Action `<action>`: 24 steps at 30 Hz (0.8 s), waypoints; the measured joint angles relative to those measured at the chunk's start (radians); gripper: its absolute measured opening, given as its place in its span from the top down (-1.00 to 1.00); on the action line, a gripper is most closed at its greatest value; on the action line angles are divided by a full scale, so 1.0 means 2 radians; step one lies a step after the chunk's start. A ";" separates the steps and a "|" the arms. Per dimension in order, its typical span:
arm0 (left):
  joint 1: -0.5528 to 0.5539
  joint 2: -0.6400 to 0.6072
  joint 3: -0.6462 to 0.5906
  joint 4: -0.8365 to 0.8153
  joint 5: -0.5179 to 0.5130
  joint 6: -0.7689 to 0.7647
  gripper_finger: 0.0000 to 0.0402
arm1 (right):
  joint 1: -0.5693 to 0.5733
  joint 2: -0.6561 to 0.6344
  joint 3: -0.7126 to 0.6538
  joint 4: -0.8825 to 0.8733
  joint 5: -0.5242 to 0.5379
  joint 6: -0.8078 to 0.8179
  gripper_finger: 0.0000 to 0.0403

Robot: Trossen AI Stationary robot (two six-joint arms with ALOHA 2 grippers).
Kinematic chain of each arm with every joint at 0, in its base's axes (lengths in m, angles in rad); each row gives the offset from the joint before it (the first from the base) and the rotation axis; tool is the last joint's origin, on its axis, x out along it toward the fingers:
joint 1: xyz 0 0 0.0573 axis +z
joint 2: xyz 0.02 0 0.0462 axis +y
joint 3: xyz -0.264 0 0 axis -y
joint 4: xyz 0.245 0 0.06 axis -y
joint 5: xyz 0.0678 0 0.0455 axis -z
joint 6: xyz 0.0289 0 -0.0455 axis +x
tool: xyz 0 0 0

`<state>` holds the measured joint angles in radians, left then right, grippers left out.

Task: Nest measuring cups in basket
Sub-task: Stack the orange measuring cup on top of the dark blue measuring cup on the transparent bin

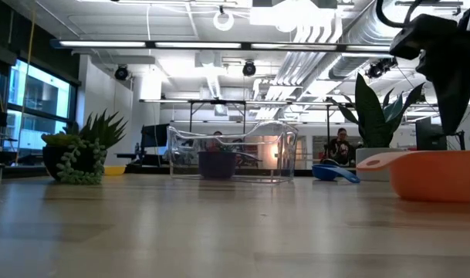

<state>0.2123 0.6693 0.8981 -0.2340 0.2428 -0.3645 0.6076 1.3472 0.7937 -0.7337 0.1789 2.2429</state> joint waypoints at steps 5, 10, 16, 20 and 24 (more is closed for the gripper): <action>0.000 0.000 0.000 0.000 0.000 0.000 0.17 | -0.001 0.000 0.000 -0.011 -0.002 0.001 -0.10; 0.000 0.000 0.000 0.000 0.000 0.000 0.17 | -0.011 0.016 0.000 -0.004 -0.007 0.001 -0.10; 0.000 0.000 0.000 0.000 0.000 0.000 0.17 | -0.028 0.055 -0.001 0.018 -0.008 -0.009 -0.10; 0.000 0.000 0.000 -0.001 0.000 0.000 0.17 | -0.032 0.070 -0.001 0.042 -0.009 -0.013 -0.10; 0.000 0.000 0.000 -0.001 0.000 0.000 0.17 | -0.032 0.086 -0.001 0.042 -0.016 -0.003 -0.10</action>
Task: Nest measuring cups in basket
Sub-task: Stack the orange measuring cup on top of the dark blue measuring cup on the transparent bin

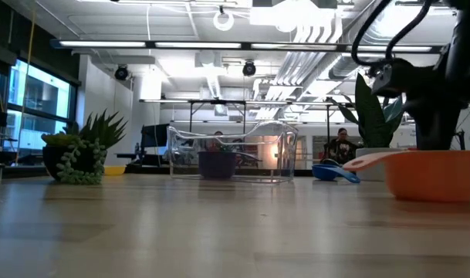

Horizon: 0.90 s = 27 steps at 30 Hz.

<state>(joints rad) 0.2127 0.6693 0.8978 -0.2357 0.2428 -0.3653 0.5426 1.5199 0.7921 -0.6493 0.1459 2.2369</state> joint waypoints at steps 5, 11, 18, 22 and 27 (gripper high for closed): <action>0.000 0.000 0.000 0.000 0.000 0.000 0.17 | -0.001 0.015 0.000 0.019 -0.001 0.003 -0.10; 0.000 0.000 0.000 0.000 0.000 0.000 0.17 | -0.003 0.015 0.000 0.024 -0.008 0.003 -0.08; 0.000 0.000 0.000 0.000 0.000 0.000 0.17 | -0.003 0.015 0.000 0.025 -0.053 -0.013 0.19; 0.000 0.000 0.000 0.001 0.000 0.000 0.17 | -0.003 0.006 0.004 0.016 -0.053 -0.036 0.49; 0.000 0.000 0.000 0.001 0.000 0.000 0.17 | -0.003 -0.029 0.032 -0.049 -0.028 -0.094 0.94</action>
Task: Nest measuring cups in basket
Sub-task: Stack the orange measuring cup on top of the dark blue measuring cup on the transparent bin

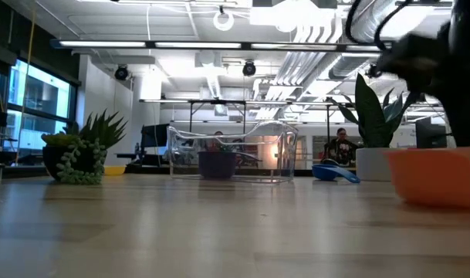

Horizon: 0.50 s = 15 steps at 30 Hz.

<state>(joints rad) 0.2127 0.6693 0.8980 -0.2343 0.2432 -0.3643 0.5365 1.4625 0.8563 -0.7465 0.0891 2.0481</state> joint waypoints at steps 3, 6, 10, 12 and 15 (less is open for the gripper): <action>0.000 0.000 0.000 0.000 0.000 0.000 0.17 | -0.003 -0.032 0.029 -0.045 0.038 -0.068 0.92; 0.000 0.000 0.000 0.000 0.000 0.000 0.17 | -0.016 -0.063 0.067 -0.070 0.075 -0.170 0.95; 0.000 0.000 0.000 0.000 0.000 0.000 0.17 | -0.057 -0.079 0.140 -0.069 0.109 -0.352 0.97; 0.000 0.000 0.000 0.000 0.000 0.000 0.17 | -0.088 -0.072 0.188 -0.068 0.111 -0.460 0.98; 0.000 0.000 0.000 0.001 0.000 -0.002 0.17 | -0.144 -0.046 0.265 -0.076 0.111 -0.595 0.99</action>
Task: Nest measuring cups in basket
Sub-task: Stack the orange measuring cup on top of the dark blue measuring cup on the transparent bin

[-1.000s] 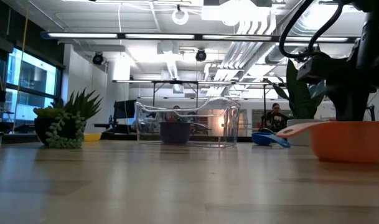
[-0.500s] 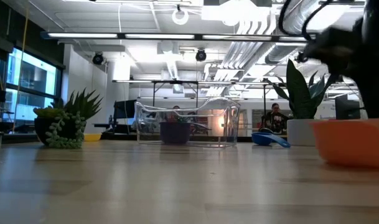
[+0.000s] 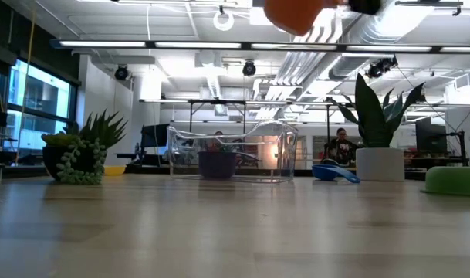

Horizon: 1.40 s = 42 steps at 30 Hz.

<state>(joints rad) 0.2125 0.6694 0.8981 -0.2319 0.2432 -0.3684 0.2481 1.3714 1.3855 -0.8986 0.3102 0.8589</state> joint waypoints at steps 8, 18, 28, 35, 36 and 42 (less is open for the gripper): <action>0.000 0.000 0.000 0.023 0.000 -0.024 0.17 | -0.162 0.131 0.206 -0.062 -0.089 -0.272 0.99; 0.000 0.000 0.000 0.052 0.000 -0.024 0.17 | -0.263 0.359 0.484 -0.190 -0.113 -0.518 1.00; 0.000 0.001 0.000 0.056 0.000 -0.024 0.17 | -0.307 0.366 0.344 -0.089 -0.115 -0.617 1.00; 0.000 0.004 0.000 0.056 0.000 -0.024 0.17 | -0.307 0.365 0.283 -0.003 -0.118 -0.653 1.00; 0.000 0.005 0.000 0.056 0.000 -0.025 0.17 | -0.307 0.365 0.277 0.003 -0.118 -0.655 1.00; 0.000 0.007 0.000 0.056 0.000 -0.025 0.17 | -0.308 0.366 0.271 0.023 -0.130 -0.650 1.00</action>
<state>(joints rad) 0.2127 0.6827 0.8978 -0.1204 0.2424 -0.4186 -0.3672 2.1038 1.9269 -0.8532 0.0499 -0.4413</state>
